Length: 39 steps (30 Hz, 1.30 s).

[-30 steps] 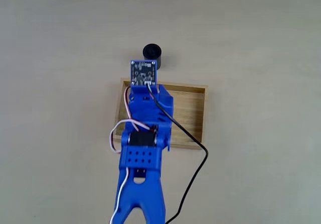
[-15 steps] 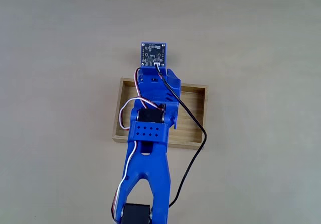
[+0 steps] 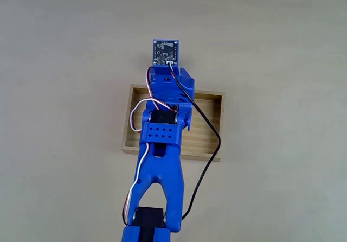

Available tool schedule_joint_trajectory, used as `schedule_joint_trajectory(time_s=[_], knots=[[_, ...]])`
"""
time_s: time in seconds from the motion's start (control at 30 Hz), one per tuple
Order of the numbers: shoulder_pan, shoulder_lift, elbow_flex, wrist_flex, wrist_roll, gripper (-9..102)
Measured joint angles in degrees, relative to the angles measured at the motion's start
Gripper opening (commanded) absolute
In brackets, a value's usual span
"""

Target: Place the black cylinder in the wooden box then return to rest.

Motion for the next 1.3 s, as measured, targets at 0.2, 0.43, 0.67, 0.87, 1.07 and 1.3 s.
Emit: schedule_joint_trajectory(time_s=[0.2,0.43,0.67,0.87,1.07,1.3], knots=[[-0.18,2.81,-1.49,-0.62,-0.35,30],[-0.18,5.71,-3.96,-1.23,-0.35,30],[-0.18,8.88,-7.73,-1.23,-0.35,30],[-0.18,11.87,-10.72,-1.23,-0.35,30],[-0.18,15.12,-14.77,-1.23,-0.26,30],[-1.85,18.19,-18.72,-1.23,-0.44,30]])
